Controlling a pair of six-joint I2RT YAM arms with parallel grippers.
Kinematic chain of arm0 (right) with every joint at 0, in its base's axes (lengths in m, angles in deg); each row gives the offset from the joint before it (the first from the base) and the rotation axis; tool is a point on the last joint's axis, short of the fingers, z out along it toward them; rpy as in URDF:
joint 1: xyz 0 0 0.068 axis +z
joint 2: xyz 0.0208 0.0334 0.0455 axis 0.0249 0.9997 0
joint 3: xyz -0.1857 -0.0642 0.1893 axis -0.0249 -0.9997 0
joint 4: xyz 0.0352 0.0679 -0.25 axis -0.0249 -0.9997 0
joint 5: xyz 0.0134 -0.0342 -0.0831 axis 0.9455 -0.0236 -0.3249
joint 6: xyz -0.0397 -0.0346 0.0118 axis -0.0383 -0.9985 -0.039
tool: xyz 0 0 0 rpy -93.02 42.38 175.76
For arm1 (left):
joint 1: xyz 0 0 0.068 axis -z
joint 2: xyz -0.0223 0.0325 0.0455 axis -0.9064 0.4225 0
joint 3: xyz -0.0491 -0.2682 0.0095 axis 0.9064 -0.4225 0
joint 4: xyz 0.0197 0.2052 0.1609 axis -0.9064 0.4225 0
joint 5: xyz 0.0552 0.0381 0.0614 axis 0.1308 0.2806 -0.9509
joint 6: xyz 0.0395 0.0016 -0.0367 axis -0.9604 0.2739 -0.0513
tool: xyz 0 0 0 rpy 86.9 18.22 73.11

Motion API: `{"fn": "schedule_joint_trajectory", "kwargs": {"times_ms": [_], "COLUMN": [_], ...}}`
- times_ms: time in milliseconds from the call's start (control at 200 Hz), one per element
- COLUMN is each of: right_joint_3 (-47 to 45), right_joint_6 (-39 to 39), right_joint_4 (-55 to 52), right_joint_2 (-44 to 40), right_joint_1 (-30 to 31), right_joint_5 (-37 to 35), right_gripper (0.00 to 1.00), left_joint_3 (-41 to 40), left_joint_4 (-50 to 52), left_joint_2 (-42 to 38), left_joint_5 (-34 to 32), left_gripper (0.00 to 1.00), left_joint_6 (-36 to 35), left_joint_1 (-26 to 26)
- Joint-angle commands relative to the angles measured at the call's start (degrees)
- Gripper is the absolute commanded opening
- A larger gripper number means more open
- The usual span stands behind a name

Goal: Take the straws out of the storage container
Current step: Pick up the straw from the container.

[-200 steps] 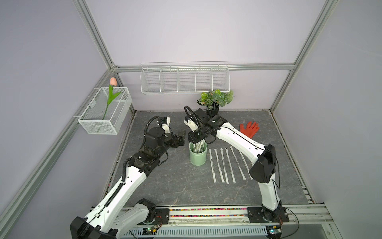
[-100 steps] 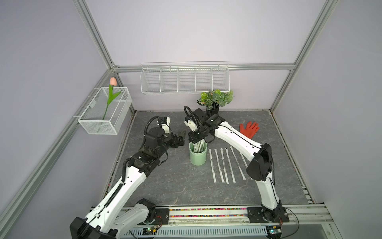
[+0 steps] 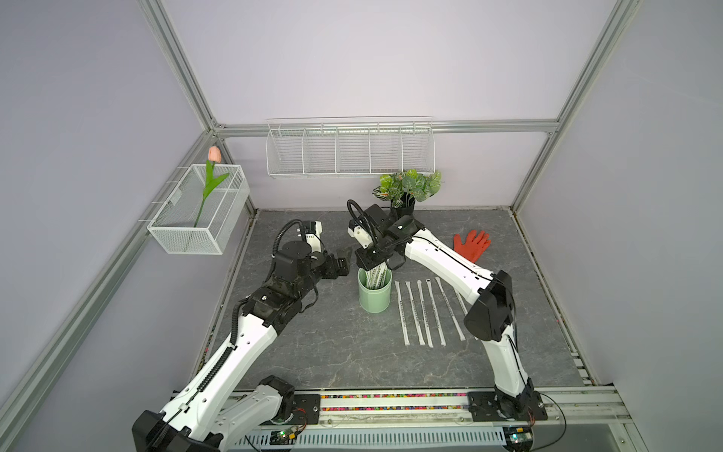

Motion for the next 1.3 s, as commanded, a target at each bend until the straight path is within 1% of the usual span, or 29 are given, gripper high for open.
{"fn": "schedule_joint_trajectory", "kwargs": {"times_ms": [0,80,245,410,945,1295], "right_joint_3": [1.53,1.53,1.3,0.47,-0.4,2.66], "right_joint_6": [-0.93,-0.94,-0.97,-0.77,-0.85,-0.81], "right_joint_4": [-1.64,-1.68,-1.59,-1.65,-2.64,-4.77], "right_joint_2": [1.52,1.59,0.74,-0.5,-6.52,-11.14], "right_joint_1": [-0.44,-0.45,-0.45,-0.35,0.26,0.43], "right_joint_5": [0.49,0.57,0.69,0.83,0.75,1.17], "right_gripper": [0.32,0.32,0.21,0.17,0.08,0.07], "left_joint_3": [-0.24,-0.2,-0.18,-0.25,-0.25,-0.34], "left_joint_4": [-0.44,-0.46,-0.47,-0.56,-0.91,-1.01], "left_joint_2": [0.17,0.16,0.47,0.53,0.45,0.52], "left_joint_5": [0.39,0.36,0.49,0.6,1.04,1.12], "left_gripper": [1.0,1.0,1.0,1.0,1.0,1.0], "left_joint_6": [0.35,0.26,0.33,0.38,0.68,0.68], "left_joint_1": [0.16,0.16,0.16,0.17,0.18,0.17]}}
